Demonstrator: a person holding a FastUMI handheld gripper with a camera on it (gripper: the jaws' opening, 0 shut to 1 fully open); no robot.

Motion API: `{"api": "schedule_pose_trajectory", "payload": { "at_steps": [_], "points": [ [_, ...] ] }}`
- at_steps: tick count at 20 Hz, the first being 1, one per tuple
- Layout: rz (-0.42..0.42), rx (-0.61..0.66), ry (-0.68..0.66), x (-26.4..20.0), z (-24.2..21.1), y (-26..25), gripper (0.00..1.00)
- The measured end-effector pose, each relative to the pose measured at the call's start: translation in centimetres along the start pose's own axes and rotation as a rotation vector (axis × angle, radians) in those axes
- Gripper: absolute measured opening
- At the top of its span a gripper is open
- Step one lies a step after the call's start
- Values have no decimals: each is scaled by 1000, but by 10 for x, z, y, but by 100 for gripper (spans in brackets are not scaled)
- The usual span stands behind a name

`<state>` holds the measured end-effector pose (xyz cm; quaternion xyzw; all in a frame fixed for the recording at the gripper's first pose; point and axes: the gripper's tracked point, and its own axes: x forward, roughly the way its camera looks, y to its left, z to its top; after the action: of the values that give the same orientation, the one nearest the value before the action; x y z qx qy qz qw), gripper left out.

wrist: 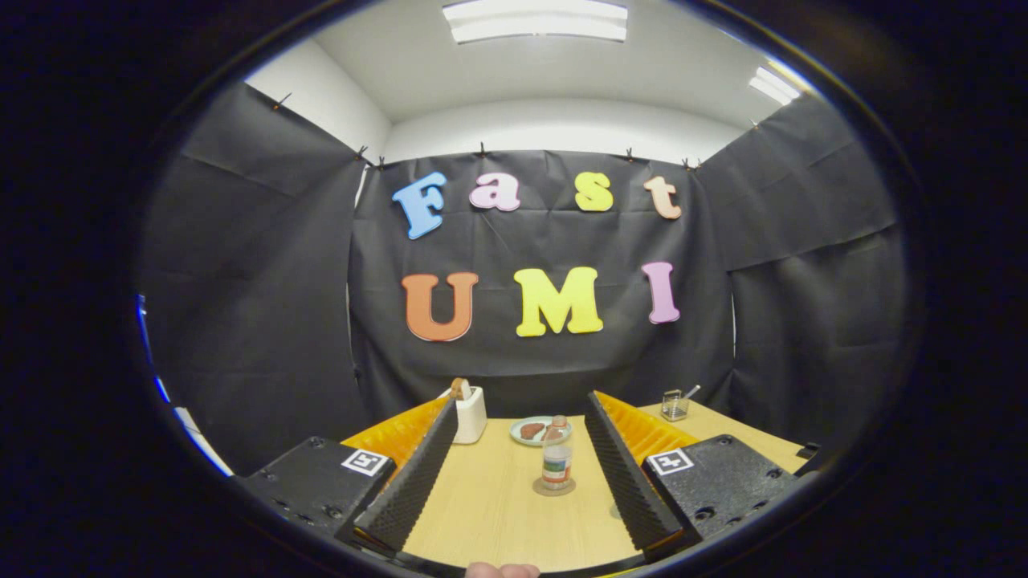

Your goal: Take the bottle from table, then pour the juice into the cup, finally place the bottle on the coaster

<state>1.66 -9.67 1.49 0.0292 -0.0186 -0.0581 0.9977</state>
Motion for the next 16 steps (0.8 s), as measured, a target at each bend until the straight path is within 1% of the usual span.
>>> {"api": "schedule_pose_trajectory", "payload": {
  "at_steps": [5, 7, 11, 16],
  "points": [
    [16, -15, 3, 0, 1, 6, 100],
    [21, -3, -1, 0, 0, 6, 100],
    [14, 17, 3, 0, -2, 0, 100],
    [17, -1, 9, 3, 0, -1, 100]
  ]
}}
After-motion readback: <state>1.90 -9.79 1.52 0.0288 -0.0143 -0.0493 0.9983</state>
